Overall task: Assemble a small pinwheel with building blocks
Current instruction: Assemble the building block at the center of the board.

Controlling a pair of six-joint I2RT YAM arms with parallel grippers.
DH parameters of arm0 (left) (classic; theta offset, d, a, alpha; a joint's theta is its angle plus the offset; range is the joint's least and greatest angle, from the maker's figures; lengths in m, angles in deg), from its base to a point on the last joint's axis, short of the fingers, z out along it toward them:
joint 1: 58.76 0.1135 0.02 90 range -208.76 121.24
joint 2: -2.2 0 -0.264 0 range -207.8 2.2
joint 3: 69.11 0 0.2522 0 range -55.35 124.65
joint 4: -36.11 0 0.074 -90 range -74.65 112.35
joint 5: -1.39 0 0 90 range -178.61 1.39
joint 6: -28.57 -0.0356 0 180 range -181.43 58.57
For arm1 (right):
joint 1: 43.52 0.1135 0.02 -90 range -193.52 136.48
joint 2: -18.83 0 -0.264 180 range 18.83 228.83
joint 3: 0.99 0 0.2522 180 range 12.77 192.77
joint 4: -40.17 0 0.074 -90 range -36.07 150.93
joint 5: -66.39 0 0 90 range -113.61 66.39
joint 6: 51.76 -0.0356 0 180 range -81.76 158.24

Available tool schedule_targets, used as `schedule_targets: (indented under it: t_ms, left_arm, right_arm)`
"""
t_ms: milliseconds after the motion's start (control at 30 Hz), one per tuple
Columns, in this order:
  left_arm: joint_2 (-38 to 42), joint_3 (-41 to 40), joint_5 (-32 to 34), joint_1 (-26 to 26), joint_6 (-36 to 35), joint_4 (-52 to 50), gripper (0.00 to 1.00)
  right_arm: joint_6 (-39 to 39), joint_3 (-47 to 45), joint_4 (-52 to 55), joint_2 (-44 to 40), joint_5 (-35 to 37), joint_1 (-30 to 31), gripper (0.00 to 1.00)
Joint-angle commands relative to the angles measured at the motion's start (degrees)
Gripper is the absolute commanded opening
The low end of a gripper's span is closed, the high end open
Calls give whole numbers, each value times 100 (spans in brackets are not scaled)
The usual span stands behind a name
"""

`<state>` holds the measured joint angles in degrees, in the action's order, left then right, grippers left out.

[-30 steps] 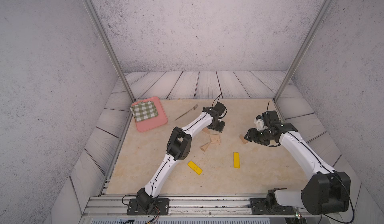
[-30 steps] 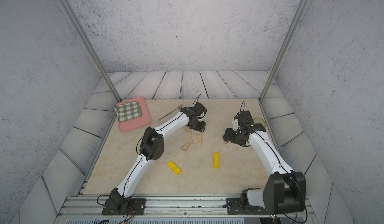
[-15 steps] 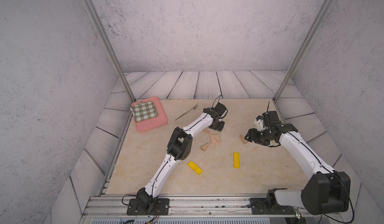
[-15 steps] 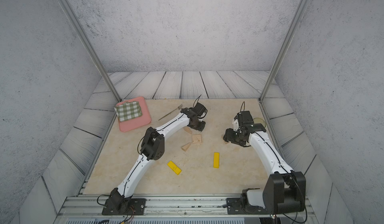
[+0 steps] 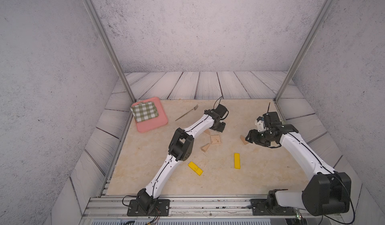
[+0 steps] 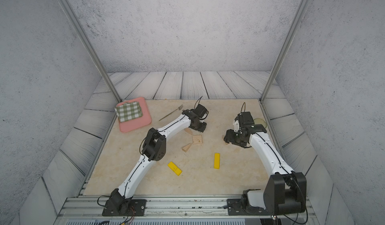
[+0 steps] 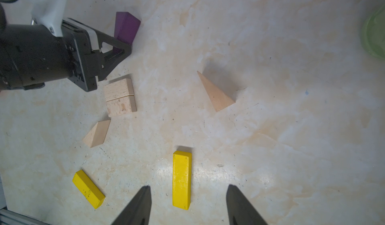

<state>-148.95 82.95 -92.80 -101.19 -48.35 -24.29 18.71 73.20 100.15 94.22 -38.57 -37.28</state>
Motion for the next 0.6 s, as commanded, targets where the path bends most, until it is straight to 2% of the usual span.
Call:
schedule_targets:
  t_ms: [0,567]
  left_arm:
    - [117,-126,47,-147,-216,-60,3]
    - [445,-687,180,-300,-67,93,6]
  right_arm:
    - [-21,-66,62,-183,-62,-22,62]
    - [-51,-170,35,-315,-111,-22,61]
